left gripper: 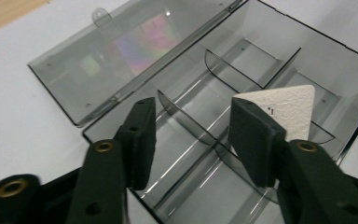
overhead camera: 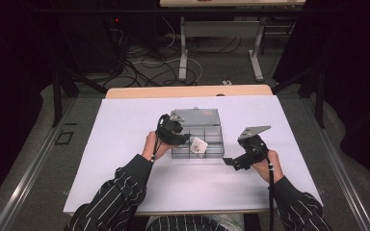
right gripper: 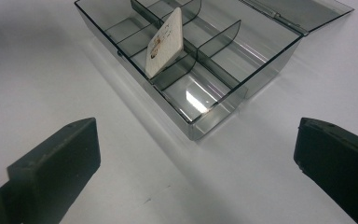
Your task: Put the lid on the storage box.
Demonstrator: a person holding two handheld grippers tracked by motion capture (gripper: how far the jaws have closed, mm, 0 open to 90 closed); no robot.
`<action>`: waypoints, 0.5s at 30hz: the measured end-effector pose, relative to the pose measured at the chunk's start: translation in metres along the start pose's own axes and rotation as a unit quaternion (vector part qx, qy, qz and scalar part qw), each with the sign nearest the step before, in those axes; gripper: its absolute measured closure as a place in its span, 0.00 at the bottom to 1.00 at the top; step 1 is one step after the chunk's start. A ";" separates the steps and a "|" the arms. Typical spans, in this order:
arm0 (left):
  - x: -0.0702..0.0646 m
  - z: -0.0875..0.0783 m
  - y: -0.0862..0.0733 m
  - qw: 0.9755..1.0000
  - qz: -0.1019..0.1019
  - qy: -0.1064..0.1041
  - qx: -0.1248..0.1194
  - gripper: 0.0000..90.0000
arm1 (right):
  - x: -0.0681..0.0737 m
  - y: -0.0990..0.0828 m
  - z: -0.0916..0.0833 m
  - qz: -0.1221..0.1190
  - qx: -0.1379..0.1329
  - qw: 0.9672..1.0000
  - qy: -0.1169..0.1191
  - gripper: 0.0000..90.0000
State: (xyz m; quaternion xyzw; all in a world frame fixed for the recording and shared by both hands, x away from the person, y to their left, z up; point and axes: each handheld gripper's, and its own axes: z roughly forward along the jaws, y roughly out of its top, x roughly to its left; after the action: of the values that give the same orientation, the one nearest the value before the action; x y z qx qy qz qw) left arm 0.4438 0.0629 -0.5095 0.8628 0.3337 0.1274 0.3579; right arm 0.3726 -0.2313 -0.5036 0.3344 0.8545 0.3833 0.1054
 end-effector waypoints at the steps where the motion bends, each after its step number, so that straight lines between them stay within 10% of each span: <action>1: 0.000 0.003 -0.001 1.000 -0.002 -0.006 0.003 0.64 | 0.000 0.000 0.000 -0.001 0.000 1.000 0.000 0.00; 15: -0.010 0.025 -0.009 0.999 0.005 -0.021 0.035 0.82 | -0.001 0.000 0.003 -0.006 -0.009 1.000 -0.005 0.00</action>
State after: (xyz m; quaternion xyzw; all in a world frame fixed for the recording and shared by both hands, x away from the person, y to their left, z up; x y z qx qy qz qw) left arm 0.4437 0.0472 -0.5333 0.8788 0.3261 0.0993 0.3339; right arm 0.3744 -0.2303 -0.5053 0.3305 0.8523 0.3887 0.1148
